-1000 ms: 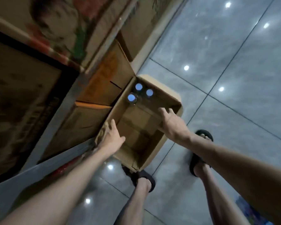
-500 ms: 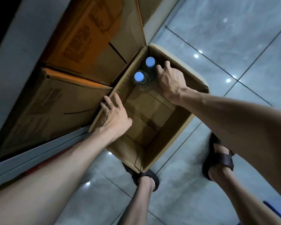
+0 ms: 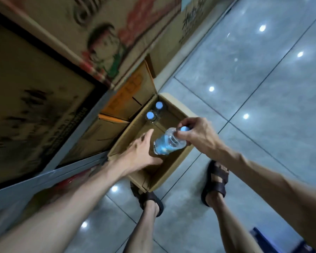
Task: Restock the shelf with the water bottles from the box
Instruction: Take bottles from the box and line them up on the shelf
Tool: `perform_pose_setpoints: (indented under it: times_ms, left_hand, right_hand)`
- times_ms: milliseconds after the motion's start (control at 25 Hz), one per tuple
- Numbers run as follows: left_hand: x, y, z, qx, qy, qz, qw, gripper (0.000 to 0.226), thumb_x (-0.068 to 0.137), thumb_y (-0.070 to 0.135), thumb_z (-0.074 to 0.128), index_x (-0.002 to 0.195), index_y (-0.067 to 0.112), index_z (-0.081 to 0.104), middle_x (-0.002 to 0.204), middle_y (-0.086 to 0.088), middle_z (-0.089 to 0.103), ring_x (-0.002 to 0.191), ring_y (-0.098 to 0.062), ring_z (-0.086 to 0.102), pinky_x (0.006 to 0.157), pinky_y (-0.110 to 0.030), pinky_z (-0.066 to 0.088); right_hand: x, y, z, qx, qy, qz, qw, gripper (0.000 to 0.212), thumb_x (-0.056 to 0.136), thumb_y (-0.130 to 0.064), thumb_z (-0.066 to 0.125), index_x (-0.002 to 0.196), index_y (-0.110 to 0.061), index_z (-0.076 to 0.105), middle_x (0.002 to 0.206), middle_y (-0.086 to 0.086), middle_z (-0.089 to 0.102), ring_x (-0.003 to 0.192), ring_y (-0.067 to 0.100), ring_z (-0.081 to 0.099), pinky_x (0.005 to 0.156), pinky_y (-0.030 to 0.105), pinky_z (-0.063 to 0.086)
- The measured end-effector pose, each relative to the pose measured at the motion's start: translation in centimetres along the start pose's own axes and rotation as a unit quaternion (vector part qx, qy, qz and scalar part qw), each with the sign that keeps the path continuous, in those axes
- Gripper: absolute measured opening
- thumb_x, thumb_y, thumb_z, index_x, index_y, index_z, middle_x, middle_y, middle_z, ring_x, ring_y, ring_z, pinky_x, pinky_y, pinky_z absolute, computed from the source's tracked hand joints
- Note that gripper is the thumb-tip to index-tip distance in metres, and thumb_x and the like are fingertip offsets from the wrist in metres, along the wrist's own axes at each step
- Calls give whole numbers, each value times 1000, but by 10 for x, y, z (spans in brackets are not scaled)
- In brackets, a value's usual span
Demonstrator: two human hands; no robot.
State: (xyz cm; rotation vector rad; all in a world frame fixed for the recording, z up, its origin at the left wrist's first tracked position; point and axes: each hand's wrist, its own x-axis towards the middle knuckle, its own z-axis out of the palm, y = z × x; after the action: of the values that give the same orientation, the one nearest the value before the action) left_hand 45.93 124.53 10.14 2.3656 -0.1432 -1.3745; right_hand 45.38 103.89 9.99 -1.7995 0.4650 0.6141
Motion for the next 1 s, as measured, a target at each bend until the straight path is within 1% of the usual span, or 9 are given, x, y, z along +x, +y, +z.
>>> perform_pose_setpoints:
  times_ms: [160,280,400,520,600,640,760,880,1000]
  left_hand:
    - [-108,81,-63,-57,85,55,993,88,68,27,84,141,17,37,133,-3,58,125,-20,53,97,-23,40]
    - [-202,132,-126,-117,108,75,984,65,65,23,88,119,12,53,104,4,66,98,-11,62,74,-8,44]
    - [-292,171,-177,-215,106,86,967,50,66,20,88,106,23,58,97,10,69,93,-7,65,74,-5,47]
    - [-377,204,-210,-284,138,106,943,34,73,12,82,97,24,60,79,18,70,79,-4,68,62,-6,47]
    - [-429,220,-222,-334,150,126,922,33,78,1,75,102,18,62,81,14,72,78,-1,69,66,-10,50]
    - [-450,224,-227,-349,158,133,914,33,78,-1,74,103,18,63,84,12,74,81,-1,69,69,-13,51]
    - [-495,225,-236,-381,187,152,892,35,79,3,74,107,19,63,92,10,74,88,-4,69,74,-17,52]
    - [-517,212,-242,-399,236,135,876,42,77,11,78,114,19,61,101,7,74,94,-8,69,77,-19,53]
    - [-525,196,-243,-419,297,104,852,45,77,13,78,117,17,58,103,8,71,94,-6,68,75,-15,53]
  right_hand:
    - [-87,-138,-67,83,-128,-12,988,16,80,1,70,71,-11,64,51,-8,53,40,1,41,39,12,31]
    - [-144,-247,-109,90,-179,-40,979,12,76,-13,72,70,-11,61,51,3,41,39,8,29,38,15,22]
    - [-198,-339,-130,105,-175,-84,975,27,75,-30,72,72,-8,57,55,6,29,41,12,21,37,17,20]
    - [-251,-400,-139,77,-186,-157,967,21,83,-27,73,67,-23,60,54,-8,47,45,6,37,44,17,28]
    - [-289,-431,-141,73,-252,-178,949,9,87,-16,70,95,-21,67,75,-11,67,61,2,60,55,13,43]
    - [-304,-442,-142,68,-282,-175,941,22,87,-13,69,108,-15,66,89,-6,73,75,5,68,66,16,51]
    - [-335,-484,-138,-16,-312,-219,924,34,85,-15,73,117,-12,64,109,5,73,101,18,70,89,32,56]
    - [-343,-517,-120,-73,-341,-256,902,30,83,-11,74,111,-8,66,102,3,75,94,12,71,78,19,55]
    - [-339,-534,-90,-130,-368,-291,873,33,80,-7,77,110,-3,65,102,7,75,94,12,71,77,16,52]
